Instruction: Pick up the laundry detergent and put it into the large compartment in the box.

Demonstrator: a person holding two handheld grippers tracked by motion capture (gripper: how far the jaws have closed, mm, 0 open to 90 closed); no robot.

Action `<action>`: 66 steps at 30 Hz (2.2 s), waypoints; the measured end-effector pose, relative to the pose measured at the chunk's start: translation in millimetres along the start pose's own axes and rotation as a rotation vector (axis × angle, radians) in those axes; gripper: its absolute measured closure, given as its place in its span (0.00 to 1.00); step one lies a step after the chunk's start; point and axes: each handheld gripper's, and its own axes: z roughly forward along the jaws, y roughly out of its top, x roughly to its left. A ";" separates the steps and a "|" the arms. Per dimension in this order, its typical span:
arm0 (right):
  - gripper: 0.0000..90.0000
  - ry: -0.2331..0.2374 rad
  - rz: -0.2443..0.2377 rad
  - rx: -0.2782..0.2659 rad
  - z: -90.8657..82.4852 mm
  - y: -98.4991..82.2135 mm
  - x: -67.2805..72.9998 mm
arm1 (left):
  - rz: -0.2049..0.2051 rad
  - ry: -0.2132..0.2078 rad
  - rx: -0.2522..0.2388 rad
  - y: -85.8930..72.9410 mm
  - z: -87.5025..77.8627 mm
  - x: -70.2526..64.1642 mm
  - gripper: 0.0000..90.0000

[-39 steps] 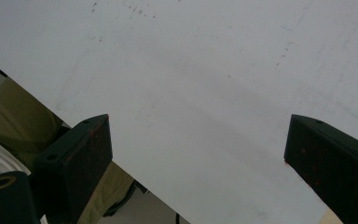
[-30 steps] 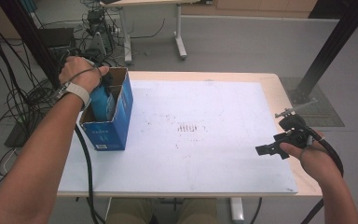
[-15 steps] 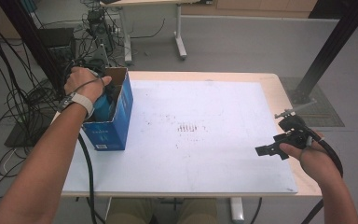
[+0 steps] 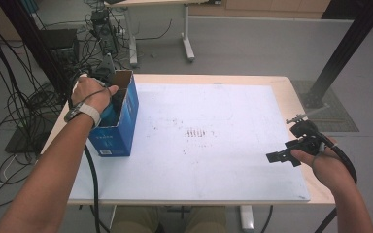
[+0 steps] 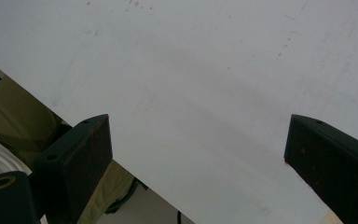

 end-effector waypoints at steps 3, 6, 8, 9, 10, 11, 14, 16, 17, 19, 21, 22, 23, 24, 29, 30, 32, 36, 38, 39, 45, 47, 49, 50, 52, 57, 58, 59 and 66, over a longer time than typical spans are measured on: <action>0.08 0.002 -0.002 0.001 1.1 1.0 0.2 | 0.007 0.001 0.004 0.1 4.0 -0.4 0.42; 0.08 0.002 -0.001 0.002 1.5 1.6 0.5 | 0.008 0.001 0.011 0.7 7.2 -0.3 0.42; 0.08 0.001 -0.002 0.002 1.5 1.8 0.6 | 0.015 0.000 0.010 0.4 8.6 0.4 0.42; 0.08 0.000 -0.001 0.002 1.4 1.8 0.7 | 0.015 0.000 0.005 -0.4 8.9 0.3 0.42; 0.08 0.000 0.000 0.001 1.4 1.7 0.7 | 0.014 0.000 0.005 -0.4 8.9 -0.2 0.42; 0.08 0.000 -0.001 0.002 1.4 1.8 0.7 | 0.015 0.001 0.006 -0.2 8.7 -0.7 0.42; 0.08 0.001 -0.002 0.001 1.4 1.6 1.0 | 0.022 0.004 0.008 0.2 9.3 -1.6 0.42; 0.08 0.001 -0.001 0.000 1.4 1.2 1.1 | 0.020 0.005 0.006 -0.1 9.8 -2.5 0.42; 0.08 0.001 0.000 -0.001 1.5 0.9 1.0 | 0.020 0.006 0.007 0.2 9.7 -2.9 0.42; 0.08 0.001 0.000 0.000 1.5 0.6 0.7 | 0.022 0.008 0.009 0.5 9.6 -3.5 0.42; 0.08 0.001 0.000 0.001 1.4 0.3 0.6 | 0.022 0.008 0.009 0.5 9.7 -3.8 0.42; 0.08 0.001 -0.001 0.000 1.3 0.1 0.4 | 0.022 0.009 0.011 0.7 9.8 -4.0 0.42; 0.08 0.000 0.001 0.000 1.3 0.0 0.6 | 0.022 0.009 0.013 0.9 9.7 -3.8 0.42; 0.08 0.000 0.001 0.000 1.3 -0.1 0.5 | 0.021 0.009 0.011 0.7 9.8 -3.7 0.42; 0.08 0.001 0.001 -0.001 0.9 -0.5 0.6 | 0.019 0.006 0.011 0.1 9.8 -3.0 0.42; 0.08 0.000 0.000 -0.001 0.8 -0.5 0.7 | 0.019 0.007 0.011 0.0 9.8 -3.2 0.42; 0.08 0.000 0.000 -0.001 0.5 -0.6 0.8 | 0.019 0.008 0.012 0.1 9.7 -3.3 0.42; 0.08 -0.001 -0.001 -0.002 0.2 -0.4 1.1 | 0.013 0.005 0.011 -0.4 9.9 -3.0 0.42; 0.08 0.000 -0.001 -0.003 0.2 -0.4 1.0 | 0.016 0.006 0.013 0.0 9.8 -2.8 0.42; 0.08 0.000 -0.001 -0.002 0.3 -0.3 0.9 | 0.015 0.005 0.014 0.0 9.7 -2.7 0.42; 0.08 0.000 -0.002 -0.002 0.3 0.2 1.1 | 0.011 0.004 0.016 0.3 9.6 -2.2 0.42; 0.08 0.000 -0.003 -0.003 0.4 -0.2 0.7 | 0.010 0.004 0.017 0.3 9.7 -2.2 0.42; 0.08 0.000 -0.002 -0.002 1.0 -0.3 0.6 | 0.008 0.004 0.018 0.3 9.7 -2.2 0.42; 0.08 0.001 -0.002 0.000 1.2 0.0 0.6 | 0.009 0.004 0.018 0.3 9.7 -2.0 0.42; 0.08 0.001 -0.002 -0.001 1.0 0.0 0.8 | 0.011 0.003 0.019 0.3 9.6 -1.1 0.42; 0.08 -0.001 -0.002 -0.003 -0.4 0.0 1.4 | 0.011 0.001 0.018 0.0 9.7 -0.5 0.42; 0.08 -0.001 -0.002 -0.003 -0.4 0.0 1.5 | 0.012 0.001 0.020 0.2 9.6 -0.5 0.42; 0.08 -0.002 -0.002 -0.003 -0.4 0.0 1.5 | 0.008 0.001 0.019 0.0 9.6 -0.7 0.42; 0.08 -0.001 -0.001 -0.003 -0.2 -0.2 1.6 | 0.012 0.001 0.018 0.0 9.8 -0.6 0.42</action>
